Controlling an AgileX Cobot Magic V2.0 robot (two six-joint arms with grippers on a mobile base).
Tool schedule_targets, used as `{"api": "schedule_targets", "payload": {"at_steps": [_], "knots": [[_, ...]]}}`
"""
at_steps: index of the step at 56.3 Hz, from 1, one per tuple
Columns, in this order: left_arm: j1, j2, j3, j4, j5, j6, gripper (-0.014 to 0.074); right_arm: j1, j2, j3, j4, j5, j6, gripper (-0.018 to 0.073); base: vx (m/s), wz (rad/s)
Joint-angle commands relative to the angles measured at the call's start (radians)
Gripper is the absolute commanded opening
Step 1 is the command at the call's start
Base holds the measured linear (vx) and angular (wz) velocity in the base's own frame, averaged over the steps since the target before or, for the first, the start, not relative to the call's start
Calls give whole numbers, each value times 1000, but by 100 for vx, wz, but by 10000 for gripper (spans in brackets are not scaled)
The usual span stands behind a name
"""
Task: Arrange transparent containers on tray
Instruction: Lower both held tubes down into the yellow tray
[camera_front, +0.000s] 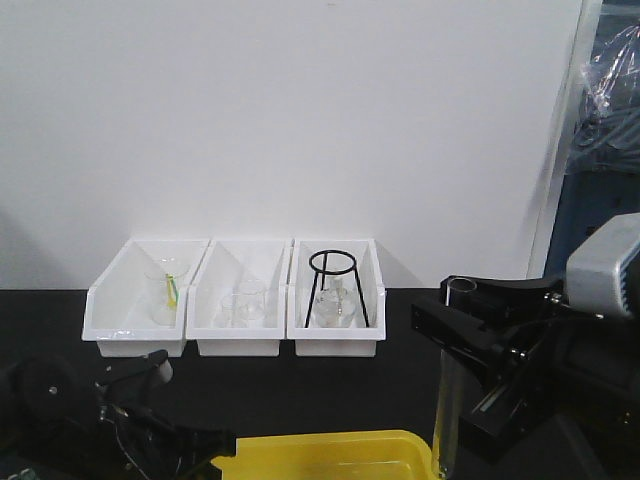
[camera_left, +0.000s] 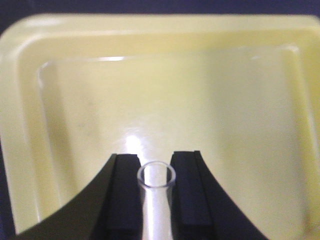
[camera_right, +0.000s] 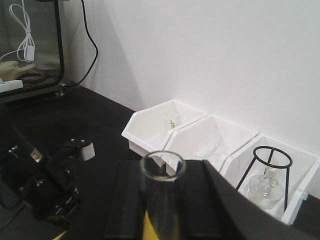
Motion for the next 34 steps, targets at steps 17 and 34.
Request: {"api": "schedule_targets", "payload": {"at_steps": [17, 34], "knots": [[-6, 66, -35, -9, -55, 1, 162, -3, -19, -31, 19, -9, 15, -13, 0, 0], [-6, 69, -35, 29, -73, -1, 355, -3, 29, 55, -11, -9, 163, -13, 0, 0]]}}
